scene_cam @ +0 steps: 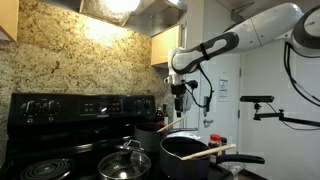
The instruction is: Take the wooden spoon from the top right pot and place it in the bottom right pot then take the silver lid and place it on the top right pot
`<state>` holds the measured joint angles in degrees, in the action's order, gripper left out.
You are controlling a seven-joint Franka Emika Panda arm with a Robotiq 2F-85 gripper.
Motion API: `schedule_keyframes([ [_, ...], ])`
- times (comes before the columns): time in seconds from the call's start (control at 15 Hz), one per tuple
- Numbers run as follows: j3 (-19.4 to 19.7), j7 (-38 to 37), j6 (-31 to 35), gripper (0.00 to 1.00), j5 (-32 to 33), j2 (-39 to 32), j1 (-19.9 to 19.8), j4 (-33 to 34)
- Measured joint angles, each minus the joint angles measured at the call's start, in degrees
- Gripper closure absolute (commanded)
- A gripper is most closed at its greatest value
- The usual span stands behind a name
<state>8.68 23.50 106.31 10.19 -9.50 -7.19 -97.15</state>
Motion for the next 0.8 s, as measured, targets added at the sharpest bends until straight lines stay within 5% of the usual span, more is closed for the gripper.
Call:
schedule_keyframes([
  [0.67, -0.1, -0.03, -5.25, 0.0, 4.72, -10.85, -0.54, 10.65],
  [0.73, -0.1, -0.03, -6.12, 0.25, 5.1, -11.7, -0.74, 11.68],
  [0.8, -0.1, -0.03, -7.02, 0.26, 5.37, -12.51, -0.89, 12.67],
])
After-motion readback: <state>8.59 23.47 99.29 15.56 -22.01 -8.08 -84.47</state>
